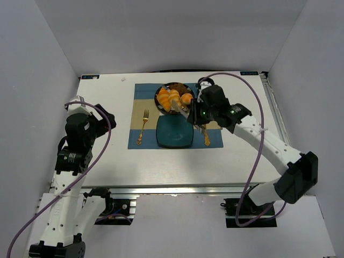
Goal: Place the bread
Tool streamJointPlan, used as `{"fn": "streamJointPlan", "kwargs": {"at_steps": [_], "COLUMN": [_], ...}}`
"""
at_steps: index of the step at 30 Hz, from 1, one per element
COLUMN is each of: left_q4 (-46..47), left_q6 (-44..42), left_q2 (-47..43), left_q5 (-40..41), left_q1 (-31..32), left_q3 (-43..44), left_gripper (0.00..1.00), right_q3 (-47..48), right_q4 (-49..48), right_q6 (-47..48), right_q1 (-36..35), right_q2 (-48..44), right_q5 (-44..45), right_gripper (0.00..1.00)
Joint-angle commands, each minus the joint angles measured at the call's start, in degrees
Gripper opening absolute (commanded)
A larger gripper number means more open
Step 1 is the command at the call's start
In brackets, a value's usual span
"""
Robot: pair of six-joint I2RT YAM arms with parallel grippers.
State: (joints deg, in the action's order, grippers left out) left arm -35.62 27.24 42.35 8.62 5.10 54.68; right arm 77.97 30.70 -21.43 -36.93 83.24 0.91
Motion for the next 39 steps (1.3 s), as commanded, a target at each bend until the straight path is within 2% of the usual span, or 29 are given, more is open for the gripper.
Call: {"fn": "streamJointPlan", "kwargs": {"at_steps": [1,5,11,19,23,27,39], "left_q4": [-0.33,-0.60,-1.12,-1.30,-1.47,-1.39,-1.30], "left_q6": [0.00,0.35,0.44,0.27,0.26,0.18,0.27], "left_q2": [-1.48,-2.53,-3.76,-4.55,-4.64,-4.64,-4.47], "left_q5": [0.52,0.08,0.08,-0.01,-0.01,0.08,-0.10], "left_q1": [0.26,0.17,0.17,0.17,0.17,0.17,0.17], "left_q3": [0.52,-0.09,-1.06,-2.03,-2.29,-2.47,-2.38], "left_gripper": [0.98,0.98,0.98,0.98,0.98,0.98,0.98], "right_q3": [-5.19,-12.74,-18.29,-19.88,-19.53,-19.18,-18.83], "right_q4": [0.50,-0.72,-3.36,-5.82,-5.39,-4.34,-2.93], "right_q6": [-0.10,-1.94,-4.32,-5.02,-5.29,-5.73,-8.79], "right_q1": [-3.67,-6.57,-8.86,-10.88,-11.50,-11.76,-12.29], "right_q2": [-4.21,-8.09,-9.50,-7.66,-6.95,-7.57,-12.31], "right_q5": [1.81,3.48,4.36,6.56,6.83,6.92,8.58], "right_gripper": [0.30,0.30,0.31,0.34,0.47,0.55,0.55]}}
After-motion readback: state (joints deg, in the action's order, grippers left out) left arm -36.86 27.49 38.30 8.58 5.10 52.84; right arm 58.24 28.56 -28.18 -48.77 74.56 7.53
